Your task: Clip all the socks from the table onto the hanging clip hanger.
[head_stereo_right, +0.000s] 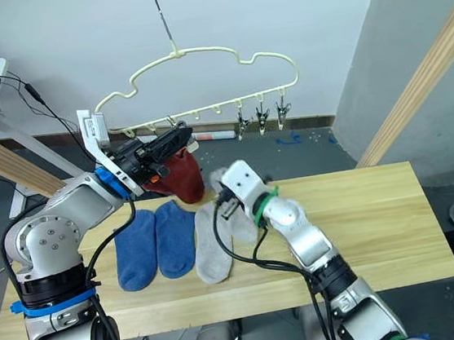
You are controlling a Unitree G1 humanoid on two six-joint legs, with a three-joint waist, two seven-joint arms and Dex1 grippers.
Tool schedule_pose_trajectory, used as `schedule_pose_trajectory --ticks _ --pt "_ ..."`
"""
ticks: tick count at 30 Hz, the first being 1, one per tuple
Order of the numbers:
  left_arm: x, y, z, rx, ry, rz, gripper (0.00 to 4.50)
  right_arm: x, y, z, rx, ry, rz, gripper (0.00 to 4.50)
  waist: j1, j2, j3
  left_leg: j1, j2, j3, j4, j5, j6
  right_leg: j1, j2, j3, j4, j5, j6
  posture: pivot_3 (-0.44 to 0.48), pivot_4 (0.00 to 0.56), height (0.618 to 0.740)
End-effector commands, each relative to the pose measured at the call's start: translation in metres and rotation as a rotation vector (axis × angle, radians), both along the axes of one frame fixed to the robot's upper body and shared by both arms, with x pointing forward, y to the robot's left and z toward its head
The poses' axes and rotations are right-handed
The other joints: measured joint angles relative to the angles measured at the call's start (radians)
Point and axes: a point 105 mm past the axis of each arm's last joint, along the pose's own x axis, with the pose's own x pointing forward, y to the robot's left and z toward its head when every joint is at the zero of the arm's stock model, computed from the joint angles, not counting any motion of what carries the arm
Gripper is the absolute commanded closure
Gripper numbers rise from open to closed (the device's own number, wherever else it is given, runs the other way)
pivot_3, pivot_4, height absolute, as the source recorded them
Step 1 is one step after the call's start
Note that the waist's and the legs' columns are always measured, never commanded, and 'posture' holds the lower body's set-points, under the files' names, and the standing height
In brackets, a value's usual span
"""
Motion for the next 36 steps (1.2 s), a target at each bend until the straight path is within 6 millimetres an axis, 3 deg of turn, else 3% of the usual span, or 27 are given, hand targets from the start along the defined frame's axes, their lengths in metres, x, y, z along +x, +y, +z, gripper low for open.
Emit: schedule_pose_trajectory --ticks 1,16,28,36 --pt "-0.006 -0.001 0.012 0.004 -0.057 -0.017 4.21 -0.012 0.01 0.03 0.0 -0.108 0.066 4.5 0.001 0.0 0.0 0.0 0.0 0.0 0.0 0.0 0.0 0.0 0.0 0.0 0.0 0.0 0.0 -0.064 0.328 0.735" --pt "-0.005 -0.003 0.007 0.074 -0.136 0.03 4.21 -0.018 0.016 0.034 -0.059 -0.112 0.129 4.5 0.003 0.0 0.0 0.0 0.0 0.0 0.0 0.0 -0.001 0.0 -0.001 0.0 -0.001 0.001 -0.001 -0.058 0.32 0.735" --pt "-0.006 -0.005 0.003 0.097 -0.17 0.053 4.21 -0.011 0.022 0.056 -0.048 -0.115 0.132 4.5 0.003 0.0 0.0 -0.001 -0.001 0.0 0.0 0.0 -0.001 -0.001 -0.001 0.0 -0.001 0.001 -0.001 -0.052 0.317 0.735" --pt "-0.005 -0.003 0.003 0.097 -0.168 0.058 4.21 -0.005 0.017 0.049 -0.022 -0.048 0.093 4.5 0.003 0.0 0.0 -0.001 0.0 0.0 -0.001 0.0 -0.001 -0.001 -0.001 0.0 -0.001 0.001 -0.001 -0.052 0.317 0.735"
